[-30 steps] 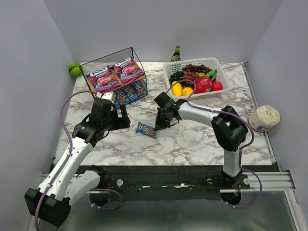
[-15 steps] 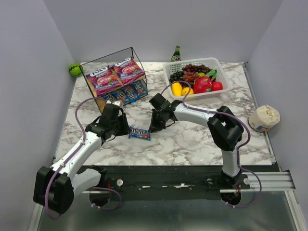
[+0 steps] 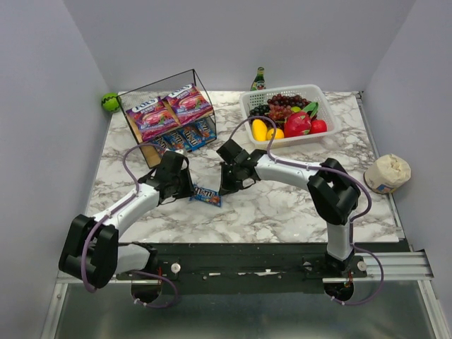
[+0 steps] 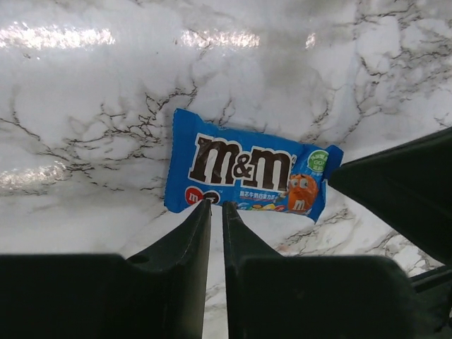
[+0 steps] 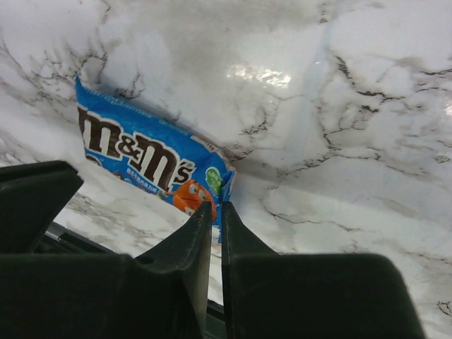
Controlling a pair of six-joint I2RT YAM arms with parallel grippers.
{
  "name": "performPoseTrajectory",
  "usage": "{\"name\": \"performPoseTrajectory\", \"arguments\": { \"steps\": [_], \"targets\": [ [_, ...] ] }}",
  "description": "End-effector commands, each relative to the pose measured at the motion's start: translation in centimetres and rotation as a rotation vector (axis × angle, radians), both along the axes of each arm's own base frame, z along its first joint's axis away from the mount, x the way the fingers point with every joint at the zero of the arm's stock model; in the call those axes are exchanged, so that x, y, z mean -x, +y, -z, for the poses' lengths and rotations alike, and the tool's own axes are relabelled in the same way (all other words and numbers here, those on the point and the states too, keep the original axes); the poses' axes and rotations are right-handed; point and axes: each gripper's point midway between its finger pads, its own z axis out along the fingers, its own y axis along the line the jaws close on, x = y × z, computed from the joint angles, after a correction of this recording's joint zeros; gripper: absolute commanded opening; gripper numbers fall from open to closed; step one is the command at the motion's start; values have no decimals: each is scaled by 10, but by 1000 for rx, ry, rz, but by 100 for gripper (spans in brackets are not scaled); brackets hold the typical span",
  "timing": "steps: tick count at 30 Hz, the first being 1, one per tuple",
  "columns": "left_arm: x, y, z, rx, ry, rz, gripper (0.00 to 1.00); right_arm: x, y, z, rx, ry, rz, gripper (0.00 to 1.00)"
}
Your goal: Place and organize the candy bags onto the shelf
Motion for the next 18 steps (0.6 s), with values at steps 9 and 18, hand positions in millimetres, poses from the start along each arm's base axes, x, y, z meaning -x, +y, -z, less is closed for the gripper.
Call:
{"name": "performPoseTrajectory", "arguments": {
  "steps": [9,18],
  "targets": [
    [-9,6,17,-61,37,-64,18,8,33,-7,-67,-66,-121,18],
    [-18,8,13,-60,-7,-100,22,7,13,27,14,-34,-65,16]
  ]
}}
